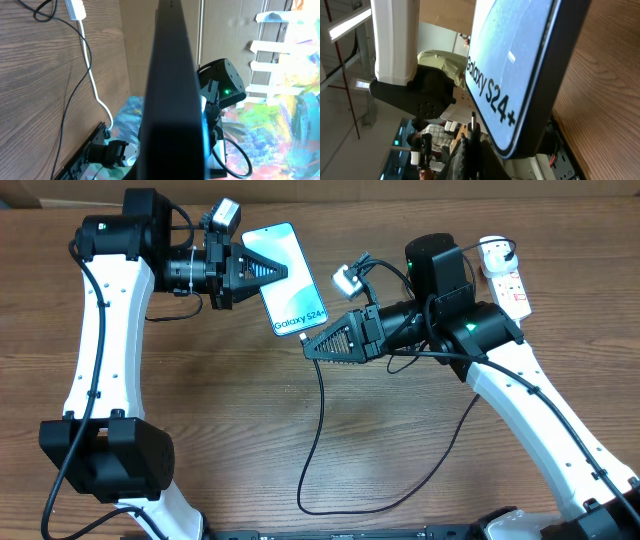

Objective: Plug charger to phone and switch on socket

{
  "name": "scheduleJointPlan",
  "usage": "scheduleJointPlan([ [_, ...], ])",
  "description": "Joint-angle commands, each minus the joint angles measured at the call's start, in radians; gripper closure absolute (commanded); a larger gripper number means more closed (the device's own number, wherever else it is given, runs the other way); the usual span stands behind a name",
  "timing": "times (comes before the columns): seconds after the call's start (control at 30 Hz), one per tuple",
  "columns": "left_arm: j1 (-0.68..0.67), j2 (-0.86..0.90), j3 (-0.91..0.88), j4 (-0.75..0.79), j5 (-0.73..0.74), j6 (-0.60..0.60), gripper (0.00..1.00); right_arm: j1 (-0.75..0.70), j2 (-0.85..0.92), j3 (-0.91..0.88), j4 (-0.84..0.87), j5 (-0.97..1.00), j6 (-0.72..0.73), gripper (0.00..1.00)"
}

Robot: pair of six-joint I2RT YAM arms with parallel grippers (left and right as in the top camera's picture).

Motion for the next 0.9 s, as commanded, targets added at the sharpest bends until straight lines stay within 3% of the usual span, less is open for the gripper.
scheduleJointPlan([
  [0.0, -0.005, -0.010, 0.014, 0.000, 0.065, 0.019, 0.96, -0.008, -0.019, 0.006, 0.008, 0.001, -0.001, 0.96],
  [0.87, -0.005, -0.010, 0.014, 0.009, 0.110, 0.027, 0.96, -0.035, -0.010, 0.005, -0.001, -0.031, 0.045, 0.96],
])
